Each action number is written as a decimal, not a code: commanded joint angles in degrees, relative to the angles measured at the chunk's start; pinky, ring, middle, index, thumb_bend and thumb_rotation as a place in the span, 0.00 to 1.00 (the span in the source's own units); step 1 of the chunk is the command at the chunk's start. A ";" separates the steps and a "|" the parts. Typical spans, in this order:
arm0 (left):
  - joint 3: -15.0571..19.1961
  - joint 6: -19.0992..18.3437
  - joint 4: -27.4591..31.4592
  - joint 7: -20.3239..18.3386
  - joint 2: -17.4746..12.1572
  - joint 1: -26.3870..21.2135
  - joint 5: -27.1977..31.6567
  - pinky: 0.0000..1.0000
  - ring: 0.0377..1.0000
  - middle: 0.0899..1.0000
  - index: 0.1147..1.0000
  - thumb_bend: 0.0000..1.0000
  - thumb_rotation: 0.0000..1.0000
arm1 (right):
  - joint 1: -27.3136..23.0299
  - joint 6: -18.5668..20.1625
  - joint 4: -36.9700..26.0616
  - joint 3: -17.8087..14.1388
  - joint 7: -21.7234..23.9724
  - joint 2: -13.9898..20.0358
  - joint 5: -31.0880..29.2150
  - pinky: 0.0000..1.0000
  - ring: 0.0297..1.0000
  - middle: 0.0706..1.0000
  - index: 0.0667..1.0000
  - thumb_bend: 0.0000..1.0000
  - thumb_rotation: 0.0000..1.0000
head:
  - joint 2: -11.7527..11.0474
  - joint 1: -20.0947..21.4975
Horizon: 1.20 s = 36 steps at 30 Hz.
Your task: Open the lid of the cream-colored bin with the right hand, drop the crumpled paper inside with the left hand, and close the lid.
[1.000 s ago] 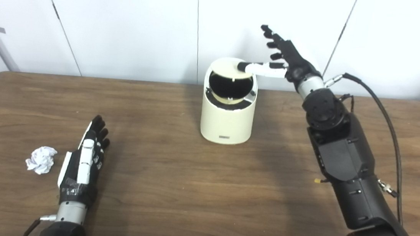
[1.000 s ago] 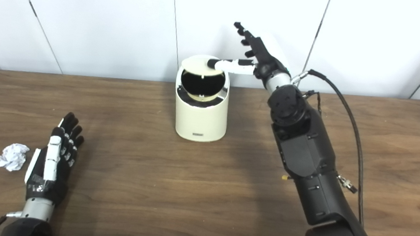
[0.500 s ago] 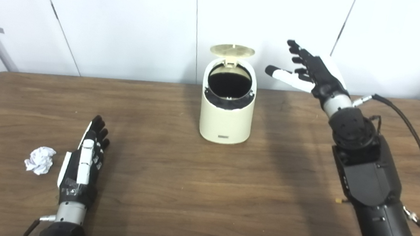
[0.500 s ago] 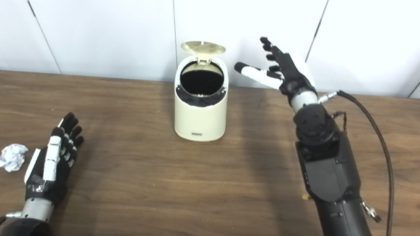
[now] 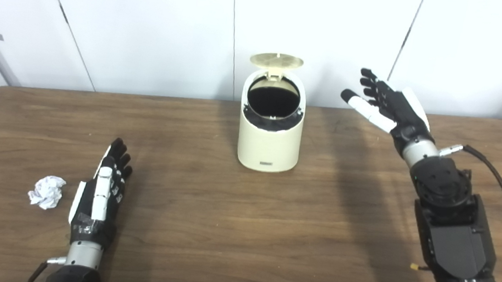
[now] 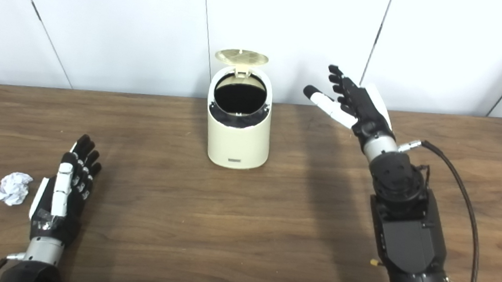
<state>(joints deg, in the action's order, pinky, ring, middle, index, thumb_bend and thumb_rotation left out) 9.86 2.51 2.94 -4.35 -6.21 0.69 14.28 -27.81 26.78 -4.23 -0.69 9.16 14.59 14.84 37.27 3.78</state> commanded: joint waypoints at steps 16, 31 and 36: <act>0.43 -0.46 0.36 -0.34 -0.79 -0.60 0.23 1.00 1.00 1.00 0.99 0.53 0.90 | 9.07 -5.00 -6.03 -9.46 -3.53 -4.78 -15.45 1.00 0.96 0.96 0.93 0.50 1.00 | 0.58 0.60; 0.60 -0.48 0.43 -0.56 -0.86 -0.57 0.21 1.00 1.00 1.00 0.99 0.54 0.91 | 15.72 -12.74 -3.44 -12.26 -2.79 -7.17 -25.62 1.00 0.99 1.00 0.96 0.54 1.00 | 1.15 0.70; 0.65 -0.55 0.61 -0.61 -0.89 -0.51 0.28 1.00 1.00 1.00 0.99 0.55 0.90 | 17.34 -15.73 -2.41 -12.13 -2.64 -7.83 -27.41 1.00 1.00 1.00 0.97 0.58 1.00 | 1.14 0.47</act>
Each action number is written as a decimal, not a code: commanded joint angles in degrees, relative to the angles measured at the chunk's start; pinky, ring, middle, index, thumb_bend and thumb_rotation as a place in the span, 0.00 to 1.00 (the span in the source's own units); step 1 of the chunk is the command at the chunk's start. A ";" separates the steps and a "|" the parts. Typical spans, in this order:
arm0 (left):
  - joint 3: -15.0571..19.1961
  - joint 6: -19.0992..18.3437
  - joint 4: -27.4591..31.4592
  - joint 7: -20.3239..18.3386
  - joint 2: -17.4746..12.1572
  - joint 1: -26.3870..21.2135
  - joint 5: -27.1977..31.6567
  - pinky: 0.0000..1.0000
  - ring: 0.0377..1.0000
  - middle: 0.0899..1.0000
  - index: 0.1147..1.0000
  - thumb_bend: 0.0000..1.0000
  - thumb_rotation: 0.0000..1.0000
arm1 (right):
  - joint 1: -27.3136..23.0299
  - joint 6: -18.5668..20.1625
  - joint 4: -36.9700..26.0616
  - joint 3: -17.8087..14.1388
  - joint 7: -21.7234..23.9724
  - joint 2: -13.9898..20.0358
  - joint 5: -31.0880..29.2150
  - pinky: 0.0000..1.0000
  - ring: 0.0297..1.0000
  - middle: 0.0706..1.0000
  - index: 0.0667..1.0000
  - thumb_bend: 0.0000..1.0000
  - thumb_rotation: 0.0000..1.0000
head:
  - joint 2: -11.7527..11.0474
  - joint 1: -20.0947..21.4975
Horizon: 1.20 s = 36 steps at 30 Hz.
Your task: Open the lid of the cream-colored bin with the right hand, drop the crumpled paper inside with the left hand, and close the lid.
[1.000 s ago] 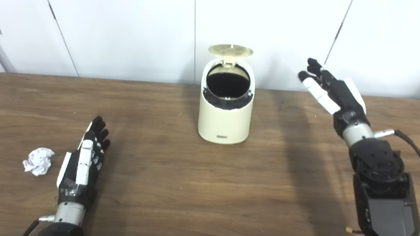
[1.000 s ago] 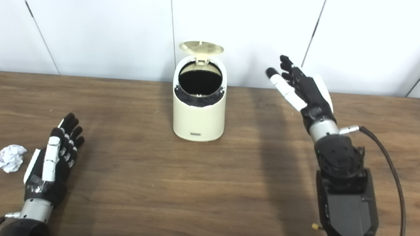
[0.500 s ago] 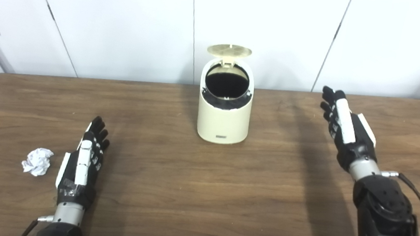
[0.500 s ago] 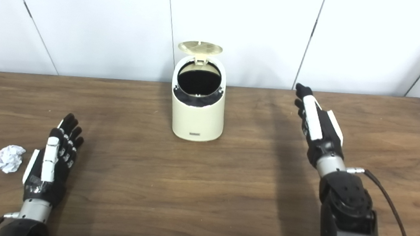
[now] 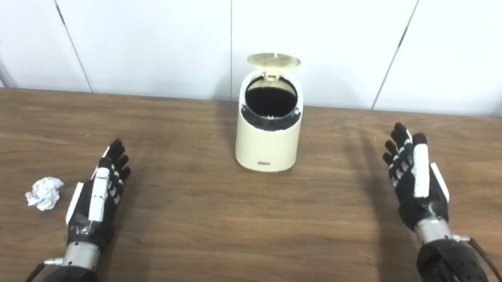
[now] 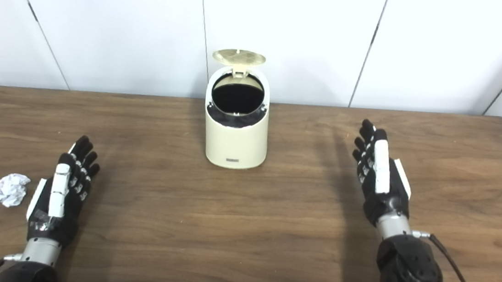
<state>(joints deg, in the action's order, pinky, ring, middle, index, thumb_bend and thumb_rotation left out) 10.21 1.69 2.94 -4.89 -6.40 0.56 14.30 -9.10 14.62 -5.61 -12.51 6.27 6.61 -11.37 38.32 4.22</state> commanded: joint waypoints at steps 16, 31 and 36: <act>0.54 0.92 0.47 -0.70 -0.59 -0.03 0.85 1.00 1.00 1.00 0.99 0.57 0.88 | 1.30 -11.89 3.75 0.46 -0.16 -0.06 -1.21 1.00 1.00 1.00 0.96 0.56 1.00 | 0.48 -0.25; 0.00 0.62 1.47 0.44 0.99 0.06 -0.05 1.00 0.99 0.99 0.97 0.55 0.88 | 2.16 -14.50 5.55 0.55 0.38 0.73 -1.44 1.00 1.00 0.99 0.96 0.52 1.00 | 0.27 -7.33; -0.98 0.98 1.54 0.88 1.52 0.09 -1.91 1.00 0.99 0.99 0.98 0.57 0.90 | 2.33 -15.06 7.03 0.25 1.63 2.19 -2.83 1.00 1.00 0.99 0.97 0.51 1.00 | 0.17 -11.23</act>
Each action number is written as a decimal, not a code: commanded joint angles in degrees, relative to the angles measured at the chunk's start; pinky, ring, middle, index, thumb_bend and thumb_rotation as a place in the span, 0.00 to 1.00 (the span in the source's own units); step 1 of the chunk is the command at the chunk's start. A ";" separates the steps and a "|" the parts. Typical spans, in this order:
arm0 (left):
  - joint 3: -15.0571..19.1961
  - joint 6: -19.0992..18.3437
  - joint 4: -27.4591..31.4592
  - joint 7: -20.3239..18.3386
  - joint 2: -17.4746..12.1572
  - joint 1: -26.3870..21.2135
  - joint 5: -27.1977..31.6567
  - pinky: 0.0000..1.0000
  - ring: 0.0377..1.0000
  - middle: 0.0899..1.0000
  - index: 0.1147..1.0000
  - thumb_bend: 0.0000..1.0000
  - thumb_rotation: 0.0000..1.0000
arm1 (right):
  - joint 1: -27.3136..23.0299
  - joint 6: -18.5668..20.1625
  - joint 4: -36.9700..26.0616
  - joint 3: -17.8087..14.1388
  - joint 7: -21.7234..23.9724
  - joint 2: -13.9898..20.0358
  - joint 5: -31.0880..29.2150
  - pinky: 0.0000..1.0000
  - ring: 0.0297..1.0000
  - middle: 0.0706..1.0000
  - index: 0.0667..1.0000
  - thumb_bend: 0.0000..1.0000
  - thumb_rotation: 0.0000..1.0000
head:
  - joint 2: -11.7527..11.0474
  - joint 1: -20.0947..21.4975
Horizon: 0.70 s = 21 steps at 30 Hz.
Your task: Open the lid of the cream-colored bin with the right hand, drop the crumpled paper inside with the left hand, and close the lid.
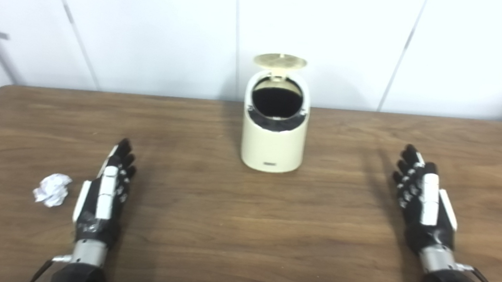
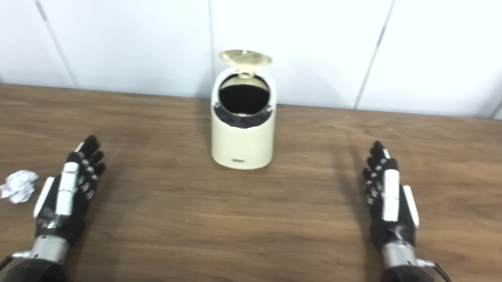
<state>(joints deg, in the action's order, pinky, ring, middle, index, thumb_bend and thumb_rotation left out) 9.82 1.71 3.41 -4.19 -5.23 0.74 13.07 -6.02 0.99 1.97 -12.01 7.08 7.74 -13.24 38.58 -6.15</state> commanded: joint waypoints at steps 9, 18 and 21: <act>-1.64 0.31 2.38 1.66 1.50 0.12 -2.34 1.00 0.99 0.98 0.99 0.57 0.88 | -1.05 -1.07 0.58 -0.82 1.62 2.49 -3.45 1.00 1.00 1.00 0.98 0.50 1.00 | 0.43 -7.21; -2.49 0.97 2.49 2.94 2.36 0.04 -3.80 1.00 0.99 0.98 0.99 0.56 0.90 | -0.74 3.73 -3.55 -0.63 -0.06 2.75 -3.85 1.00 1.00 0.98 0.95 0.51 1.00 | 0.61 -11.94; -2.64 0.87 2.72 3.33 2.94 -0.03 -4.06 1.00 0.99 0.98 0.98 0.57 0.89 | -0.77 5.35 -4.94 -0.57 -0.53 2.85 -3.83 1.00 1.00 0.98 0.95 0.51 1.00 | 0.69 -13.45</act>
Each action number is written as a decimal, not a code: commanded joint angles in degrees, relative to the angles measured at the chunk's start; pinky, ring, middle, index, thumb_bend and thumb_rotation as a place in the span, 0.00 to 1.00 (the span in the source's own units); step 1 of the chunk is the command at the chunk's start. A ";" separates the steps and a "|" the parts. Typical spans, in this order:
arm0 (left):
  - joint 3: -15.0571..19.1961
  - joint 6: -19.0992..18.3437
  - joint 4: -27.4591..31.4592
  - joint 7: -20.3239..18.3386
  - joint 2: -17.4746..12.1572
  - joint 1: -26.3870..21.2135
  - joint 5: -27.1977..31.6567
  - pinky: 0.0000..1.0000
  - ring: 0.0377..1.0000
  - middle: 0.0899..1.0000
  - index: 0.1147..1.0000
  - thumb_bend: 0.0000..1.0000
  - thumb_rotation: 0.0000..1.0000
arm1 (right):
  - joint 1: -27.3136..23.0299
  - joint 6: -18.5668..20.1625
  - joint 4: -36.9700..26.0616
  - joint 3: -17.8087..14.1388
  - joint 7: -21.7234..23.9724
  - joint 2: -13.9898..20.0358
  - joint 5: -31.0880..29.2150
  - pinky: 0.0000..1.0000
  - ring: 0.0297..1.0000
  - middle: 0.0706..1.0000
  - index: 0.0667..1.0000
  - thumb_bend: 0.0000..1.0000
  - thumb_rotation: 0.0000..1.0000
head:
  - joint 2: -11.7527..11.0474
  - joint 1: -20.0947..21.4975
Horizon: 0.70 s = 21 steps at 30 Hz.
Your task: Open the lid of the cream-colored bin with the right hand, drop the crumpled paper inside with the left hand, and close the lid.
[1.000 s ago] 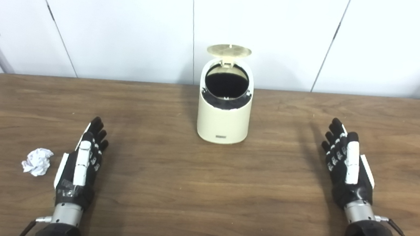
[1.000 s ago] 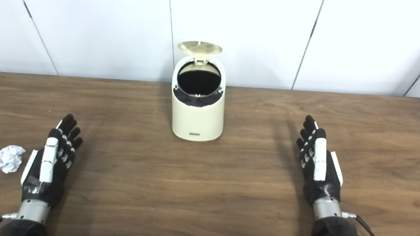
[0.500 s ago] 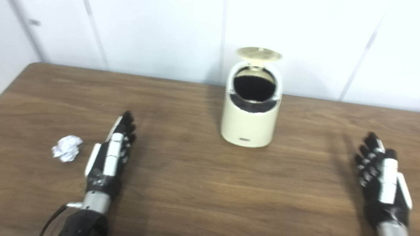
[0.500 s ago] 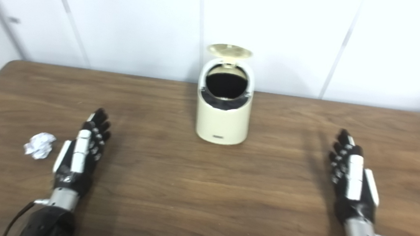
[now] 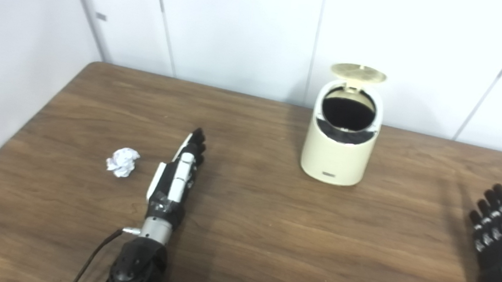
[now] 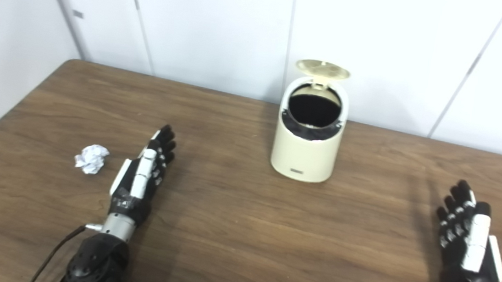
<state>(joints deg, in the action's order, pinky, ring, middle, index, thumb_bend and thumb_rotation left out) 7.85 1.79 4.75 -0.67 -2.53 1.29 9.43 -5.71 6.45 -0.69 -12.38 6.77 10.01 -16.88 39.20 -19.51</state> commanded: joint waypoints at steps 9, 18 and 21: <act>-0.96 1.21 1.06 0.64 0.96 -0.96 -1.47 1.00 0.99 0.98 0.98 0.59 0.87 | -0.97 4.78 -6.16 -0.42 -1.23 0.34 -0.62 1.00 1.00 0.98 0.95 0.51 1.00 | 0.31 -2.55; -0.70 0.08 2.62 1.23 0.67 -1.03 -1.85 1.00 0.99 0.99 0.98 0.57 0.80 | -1.02 5.86 -7.05 0.03 -1.21 0.31 -0.46 1.00 1.00 1.00 0.96 0.54 1.00 | 0.47 -2.17; -1.20 -0.90 3.72 2.11 -0.58 -1.10 -6.28 0.98 0.98 0.96 0.96 0.57 0.75 | -1.00 5.62 -7.11 -0.02 -1.30 0.10 -0.54 1.00 1.00 0.99 0.96 0.52 1.00 | 0.59 -2.23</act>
<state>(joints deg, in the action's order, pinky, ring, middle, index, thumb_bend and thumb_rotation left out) 7.01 0.63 6.12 0.78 -2.12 1.28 5.21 -5.51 13.22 -5.82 -12.19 5.48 9.95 -16.93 39.73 -21.71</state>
